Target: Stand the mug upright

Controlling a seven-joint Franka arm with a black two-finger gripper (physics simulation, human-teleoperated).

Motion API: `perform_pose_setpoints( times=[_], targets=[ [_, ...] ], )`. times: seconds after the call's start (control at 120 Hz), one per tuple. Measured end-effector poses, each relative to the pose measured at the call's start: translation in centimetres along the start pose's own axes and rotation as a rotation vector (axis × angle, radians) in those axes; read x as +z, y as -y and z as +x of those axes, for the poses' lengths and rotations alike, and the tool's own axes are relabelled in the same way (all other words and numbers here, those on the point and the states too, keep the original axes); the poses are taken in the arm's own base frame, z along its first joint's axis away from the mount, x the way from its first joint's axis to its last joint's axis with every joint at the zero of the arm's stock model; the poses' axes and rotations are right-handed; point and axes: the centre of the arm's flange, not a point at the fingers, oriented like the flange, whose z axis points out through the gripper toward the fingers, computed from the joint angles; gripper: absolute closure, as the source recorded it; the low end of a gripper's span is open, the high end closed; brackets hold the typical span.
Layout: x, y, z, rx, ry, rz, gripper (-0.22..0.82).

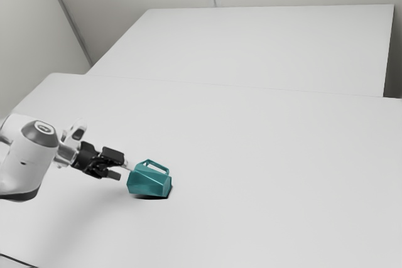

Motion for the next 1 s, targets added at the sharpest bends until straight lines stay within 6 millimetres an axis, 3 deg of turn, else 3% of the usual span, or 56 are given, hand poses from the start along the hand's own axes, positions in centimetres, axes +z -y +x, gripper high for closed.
perform_pose_setpoints(
  times=[0.375, 0.608, 0.708, 1.0],
  targets=[
    [2.4, 1.1, -0.8, 0.064, -0.021, -0.039, 0.04],
    [3.4, -0.2, -0.9, 0.148, -0.021, -0.059, 0.05],
    [3.6, -0.6, -1.8, 0.163, -0.022, -0.075, 0.05],
    [3.3, -1.9, -2.0, 0.231, -0.046, -0.096, 0.20]
  ],
)
